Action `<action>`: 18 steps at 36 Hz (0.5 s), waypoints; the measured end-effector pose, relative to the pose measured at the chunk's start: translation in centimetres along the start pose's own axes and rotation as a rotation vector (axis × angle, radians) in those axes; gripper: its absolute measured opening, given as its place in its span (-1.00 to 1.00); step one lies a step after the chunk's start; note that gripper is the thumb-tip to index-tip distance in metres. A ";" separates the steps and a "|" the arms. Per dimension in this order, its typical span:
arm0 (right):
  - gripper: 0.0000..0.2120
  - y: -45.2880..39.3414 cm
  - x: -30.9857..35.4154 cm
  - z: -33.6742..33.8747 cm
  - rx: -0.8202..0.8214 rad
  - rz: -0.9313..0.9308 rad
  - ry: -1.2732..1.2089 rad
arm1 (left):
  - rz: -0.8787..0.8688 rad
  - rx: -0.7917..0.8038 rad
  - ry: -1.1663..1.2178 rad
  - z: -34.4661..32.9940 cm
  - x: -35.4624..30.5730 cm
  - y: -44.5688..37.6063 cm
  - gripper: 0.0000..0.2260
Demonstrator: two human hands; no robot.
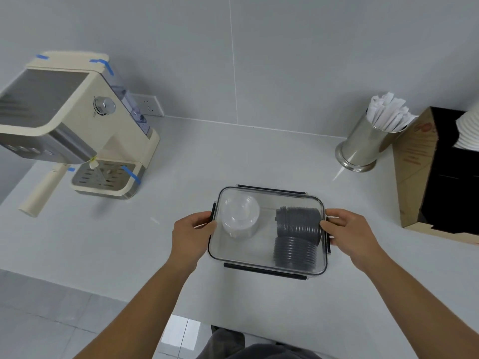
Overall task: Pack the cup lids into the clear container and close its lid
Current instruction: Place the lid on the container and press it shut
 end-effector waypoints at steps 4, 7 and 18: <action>-0.78 -0.4 1.0 -0.4 -0.020 0.013 0.003 | 0.001 0.002 0.003 0.3 -0.9 -1.2 -0.79; -0.77 -1.0 1.9 -0.6 -0.051 0.018 0.020 | -0.012 0.007 0.003 0.4 -1.9 -2.1 -0.80; -0.77 -2.2 3.9 -1.2 -0.117 -0.001 0.074 | -0.006 0.008 -0.037 0.7 -3.5 -4.8 -0.80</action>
Point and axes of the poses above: each hand's wrist, its own y-axis away from the middle knuckle, its own z-axis out of the back of the hand, x = y × z, the point moved 6 cm from there along -y, towards the middle knuckle, and after that the axes turned 12 degrees about x, right-handed, at the moved point
